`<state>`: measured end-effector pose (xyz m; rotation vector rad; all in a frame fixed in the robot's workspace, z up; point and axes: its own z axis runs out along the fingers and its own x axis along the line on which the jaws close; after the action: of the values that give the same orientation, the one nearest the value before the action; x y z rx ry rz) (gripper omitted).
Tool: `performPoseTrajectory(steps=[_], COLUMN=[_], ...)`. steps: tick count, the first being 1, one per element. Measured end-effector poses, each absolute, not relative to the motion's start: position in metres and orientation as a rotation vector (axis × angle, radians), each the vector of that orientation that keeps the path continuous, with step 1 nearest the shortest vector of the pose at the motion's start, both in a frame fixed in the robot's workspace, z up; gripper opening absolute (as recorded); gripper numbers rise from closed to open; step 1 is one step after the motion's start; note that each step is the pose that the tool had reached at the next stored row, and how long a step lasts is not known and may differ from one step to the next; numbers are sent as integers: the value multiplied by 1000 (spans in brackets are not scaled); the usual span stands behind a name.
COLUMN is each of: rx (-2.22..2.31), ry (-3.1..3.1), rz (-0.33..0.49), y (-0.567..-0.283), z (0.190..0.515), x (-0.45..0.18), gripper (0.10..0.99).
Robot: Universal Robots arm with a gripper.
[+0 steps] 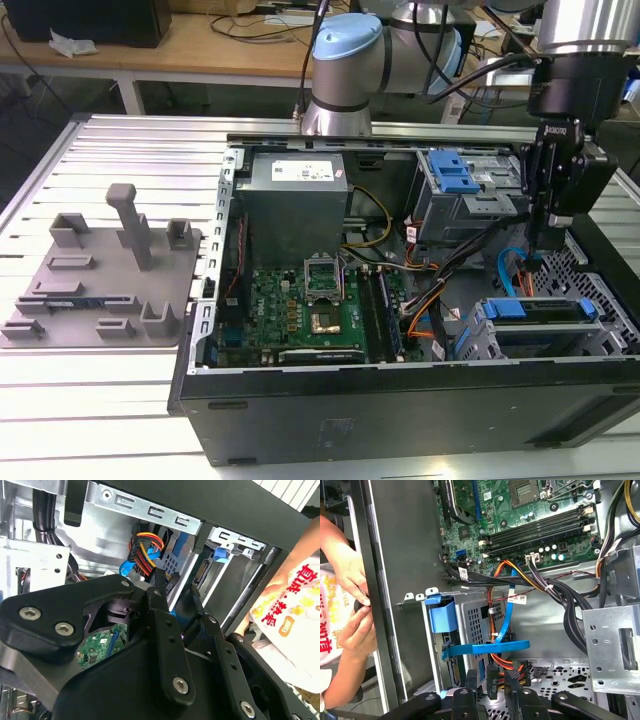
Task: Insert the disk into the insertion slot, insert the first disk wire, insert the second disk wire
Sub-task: 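Insert the first disk wire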
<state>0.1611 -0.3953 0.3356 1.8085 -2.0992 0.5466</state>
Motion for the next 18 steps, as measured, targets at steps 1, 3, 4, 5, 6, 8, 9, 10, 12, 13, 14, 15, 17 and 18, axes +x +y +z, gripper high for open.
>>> performPoseTrajectory(steps=[1, 3, 4, 5, 6, 8, 9, 10, 12, 13, 14, 15, 17, 18], rx=[1808, 1806, 1806, 1805, 1804, 1804, 1804, 1804, 1803, 1803, 1803, 1804, 1805, 1807], ry=[-2099, -2099, -2099, -2099, -2099, -2099, -2098, -2098, -2098, -2098, -2098, -2098, -2099, -2102], rz=[547, 548, 548, 548, 549, 549, 550, 550, 550, 550, 550, 550, 548, 544], y=[-395, -395, -395, -395, -394, -394, -394, -394, -394, -394, -394, -394, -395, -397], z=[335, 334, 334, 334, 334, 333, 333, 333, 333, 333, 333, 333, 333, 333], x=[161, 161, 161, 161, 161, 161, 161, 162, 162, 162, 162, 162, 162, 162], gripper=[353, 353, 353, 353, 353, 337, 271, 204, 169, 169, 169, 169, 169, 169])
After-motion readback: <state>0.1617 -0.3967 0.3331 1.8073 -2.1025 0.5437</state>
